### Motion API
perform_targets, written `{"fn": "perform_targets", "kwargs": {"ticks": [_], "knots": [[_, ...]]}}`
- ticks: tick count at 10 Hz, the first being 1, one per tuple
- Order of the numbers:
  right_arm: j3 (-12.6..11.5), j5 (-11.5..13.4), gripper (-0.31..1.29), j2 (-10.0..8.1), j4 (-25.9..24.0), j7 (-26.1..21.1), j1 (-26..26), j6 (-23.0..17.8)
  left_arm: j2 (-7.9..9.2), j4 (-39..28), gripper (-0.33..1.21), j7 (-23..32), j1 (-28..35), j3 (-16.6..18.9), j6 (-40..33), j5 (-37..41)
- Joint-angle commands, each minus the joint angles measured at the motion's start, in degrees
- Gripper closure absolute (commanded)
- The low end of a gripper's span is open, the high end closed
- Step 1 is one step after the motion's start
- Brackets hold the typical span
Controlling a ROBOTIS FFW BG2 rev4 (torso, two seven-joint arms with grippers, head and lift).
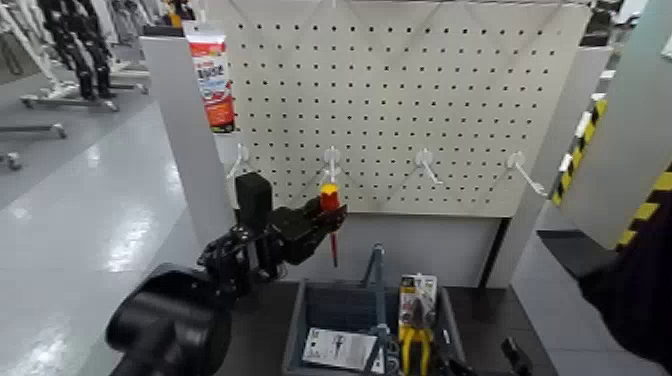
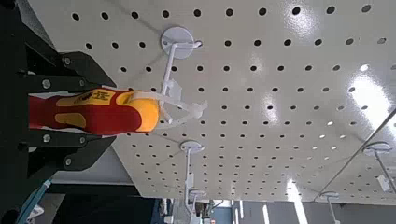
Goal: Put the red screwdriver into the crate.
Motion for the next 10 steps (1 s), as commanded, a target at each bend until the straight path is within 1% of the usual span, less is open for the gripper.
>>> {"fn": "perform_targets", "kwargs": {"ticks": [1,4,7,9,10], "knots": [[-0.1,0.0,0.13,0.0,0.0,0.0,0.0,0.1,0.44,-5.6,1.1,0.5,3.4,0.8,2.7,0.8],[0.0,0.0,0.13,0.09,-0.1,0.0,0.0,0.3,0.44,-10.3,1.1,0.4,6.0,1.8,7.0,1.5],[-0.1,0.0,0.13,0.17,-0.2,0.0,0.2,0.3,0.53,-13.6,1.1,0.2,10.2,4.1,11.7,3.5],[-0.2,0.0,0.13,0.17,-0.4,0.0,0.3,0.3,0.71,-14.0,1.1,0.3,12.8,5.3,12.9,4.7],[-0.2,0.0,0.13,0.26,-0.4,0.0,0.3,0.3,0.79,-13.0,1.1,0.3,13.5,5.4,13.4,6.9]]}}
